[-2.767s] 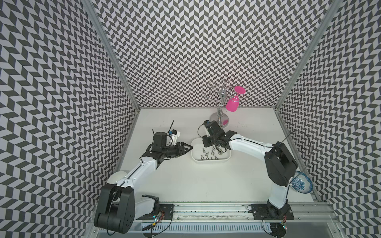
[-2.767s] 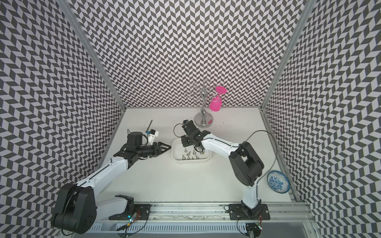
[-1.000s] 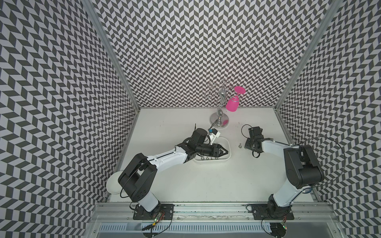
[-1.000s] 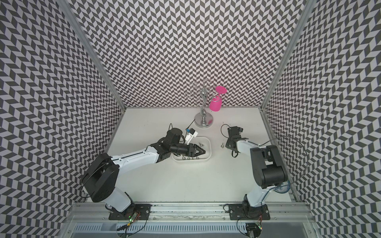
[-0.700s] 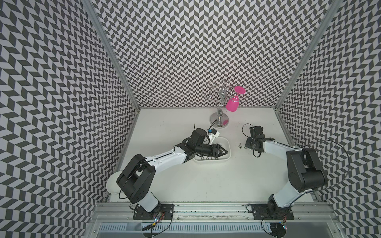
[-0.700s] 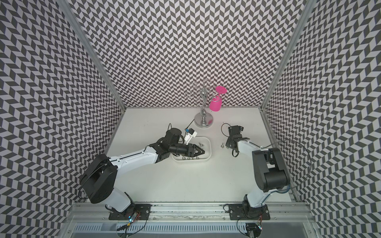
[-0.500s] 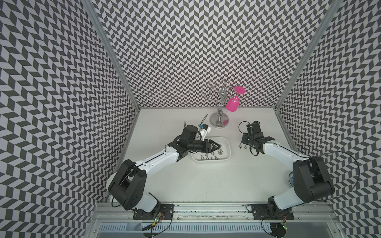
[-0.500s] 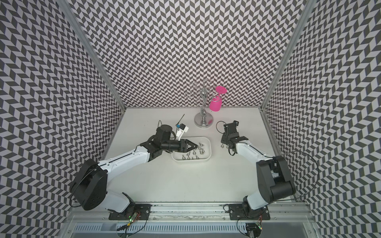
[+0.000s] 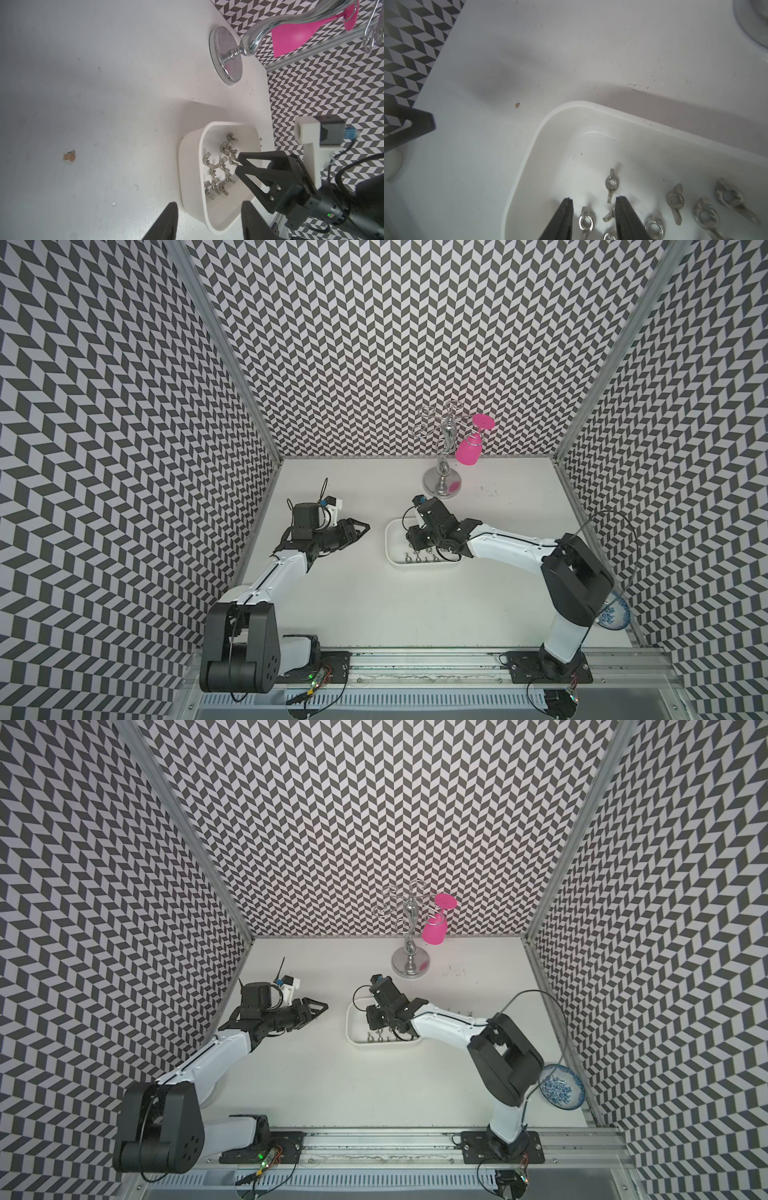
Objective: Take out the wing nut from the storage box
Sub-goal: Pick up the wing nut from the storage box.
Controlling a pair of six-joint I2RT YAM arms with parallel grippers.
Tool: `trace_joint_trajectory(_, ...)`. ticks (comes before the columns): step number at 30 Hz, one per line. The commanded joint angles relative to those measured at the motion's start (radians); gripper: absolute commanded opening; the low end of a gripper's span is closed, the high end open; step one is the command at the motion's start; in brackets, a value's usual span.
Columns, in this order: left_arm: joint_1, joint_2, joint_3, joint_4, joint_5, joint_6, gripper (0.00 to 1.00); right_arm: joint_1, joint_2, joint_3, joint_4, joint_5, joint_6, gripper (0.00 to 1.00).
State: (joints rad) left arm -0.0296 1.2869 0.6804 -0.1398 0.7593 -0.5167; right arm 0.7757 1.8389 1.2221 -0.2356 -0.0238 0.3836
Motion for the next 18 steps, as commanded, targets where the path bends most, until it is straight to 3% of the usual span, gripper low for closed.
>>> trace_joint_trajectory(1, 0.001, -0.018, -0.005, -0.006, 0.045, 0.029, 0.53, -0.006, 0.062, 0.067, -0.006, -0.031, -0.015, 0.4)
trace_joint_trajectory(18, 0.001, -0.009, -0.03, 0.022, 0.066, 0.027, 0.52, -0.006, 0.178, 0.095, -0.028, -0.002, 0.008, 0.4)
